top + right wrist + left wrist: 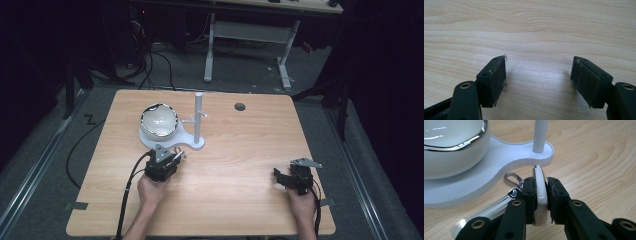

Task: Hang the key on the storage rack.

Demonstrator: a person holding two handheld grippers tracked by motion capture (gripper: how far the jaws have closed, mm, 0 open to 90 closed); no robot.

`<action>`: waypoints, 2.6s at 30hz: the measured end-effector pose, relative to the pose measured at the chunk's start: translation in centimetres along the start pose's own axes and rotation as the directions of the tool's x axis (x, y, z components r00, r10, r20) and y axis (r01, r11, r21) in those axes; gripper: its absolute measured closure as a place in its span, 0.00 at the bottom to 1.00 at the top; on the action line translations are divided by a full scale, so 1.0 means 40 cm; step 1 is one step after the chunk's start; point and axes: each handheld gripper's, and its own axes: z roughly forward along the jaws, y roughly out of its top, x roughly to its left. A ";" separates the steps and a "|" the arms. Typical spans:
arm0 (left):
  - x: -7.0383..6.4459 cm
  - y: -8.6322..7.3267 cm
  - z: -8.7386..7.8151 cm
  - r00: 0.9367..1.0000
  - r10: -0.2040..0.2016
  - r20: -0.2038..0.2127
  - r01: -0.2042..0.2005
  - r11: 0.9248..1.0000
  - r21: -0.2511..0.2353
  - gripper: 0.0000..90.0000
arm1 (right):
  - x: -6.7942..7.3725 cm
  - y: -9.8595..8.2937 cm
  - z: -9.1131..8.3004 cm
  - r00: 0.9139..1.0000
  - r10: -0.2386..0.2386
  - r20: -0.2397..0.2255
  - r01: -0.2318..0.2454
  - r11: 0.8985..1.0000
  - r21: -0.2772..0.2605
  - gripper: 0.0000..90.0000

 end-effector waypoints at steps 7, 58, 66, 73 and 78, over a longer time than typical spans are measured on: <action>0.010 0.003 -0.024 1.000 0.003 0.018 -0.003 1.000 -0.002 0.86 | 0.000 0.000 0.000 1.000 0.000 0.000 0.000 1.000 0.000 0.32; 0.065 0.203 -0.188 0.993 -0.051 0.102 0.078 0.957 -0.280 0.86 | -0.001 0.000 0.000 1.000 0.002 -0.002 -0.002 1.000 -0.001 0.32; 0.070 0.217 -0.180 0.994 -0.052 0.095 0.077 0.957 -0.281 0.86 | -0.001 0.000 0.000 1.000 0.002 -0.003 -0.002 1.000 -0.001 0.32; 0.072 0.224 -0.175 0.994 -0.058 0.095 0.083 0.954 -0.287 0.86 | -0.001 0.000 0.000 1.000 0.003 -0.003 -0.003 1.000 -0.001 0.32; 0.070 0.230 -0.177 0.994 -0.056 0.099 0.083 0.951 -0.296 0.86 | -0.001 0.000 0.000 1.000 0.002 -0.002 -0.002 1.000 -0.001 0.32</action>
